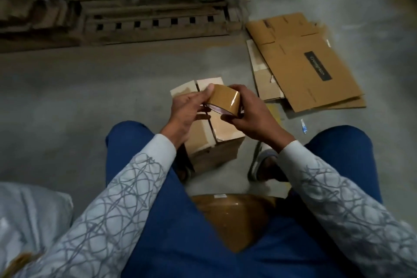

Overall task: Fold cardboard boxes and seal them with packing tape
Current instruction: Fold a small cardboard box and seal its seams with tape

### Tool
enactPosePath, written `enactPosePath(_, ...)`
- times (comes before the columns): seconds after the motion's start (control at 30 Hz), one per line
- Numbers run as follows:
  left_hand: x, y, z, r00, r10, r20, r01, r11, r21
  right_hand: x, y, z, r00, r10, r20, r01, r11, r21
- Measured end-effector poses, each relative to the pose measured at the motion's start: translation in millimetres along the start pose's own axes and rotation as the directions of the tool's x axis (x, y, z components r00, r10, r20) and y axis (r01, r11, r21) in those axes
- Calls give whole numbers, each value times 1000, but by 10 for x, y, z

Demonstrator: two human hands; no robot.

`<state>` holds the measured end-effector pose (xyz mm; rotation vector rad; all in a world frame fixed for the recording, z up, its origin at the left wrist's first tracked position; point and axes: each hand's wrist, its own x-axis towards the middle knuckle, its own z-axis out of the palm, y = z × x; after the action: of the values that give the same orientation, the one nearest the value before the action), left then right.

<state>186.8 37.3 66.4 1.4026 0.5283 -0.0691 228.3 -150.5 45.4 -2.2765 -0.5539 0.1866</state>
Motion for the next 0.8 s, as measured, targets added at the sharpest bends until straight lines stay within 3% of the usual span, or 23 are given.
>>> enactPosePath(0.1,104,-45,-15,999,10,34,-11,999,33,44,108,19,997,-68,22,70,995,-73)
enactPosePath(0.23,371,-127,2,999,30,32,-33,993,110,194,321,94,996,-42,78,51,992,-115)
enactPosePath(0.37,686,-174,-19,997,17,-69,-9,994,113,470,374,193,989,-54,136,78,982,-173)
enactPosePath(0.47,894,-127,-53,988,-16,-155,32,995,98,621,315,269,997,-66,50,75,978,-197)
enactPosePath(0.63,1216,-251,-72,978,35,-207,50,919,391,647,295,493,999,14,40,2,920,-393)
enactPosePath(0.8,1637,-110,-196,1000,-10,13,-1,757,653,662,325,742,984,-149,101,174,929,-327)
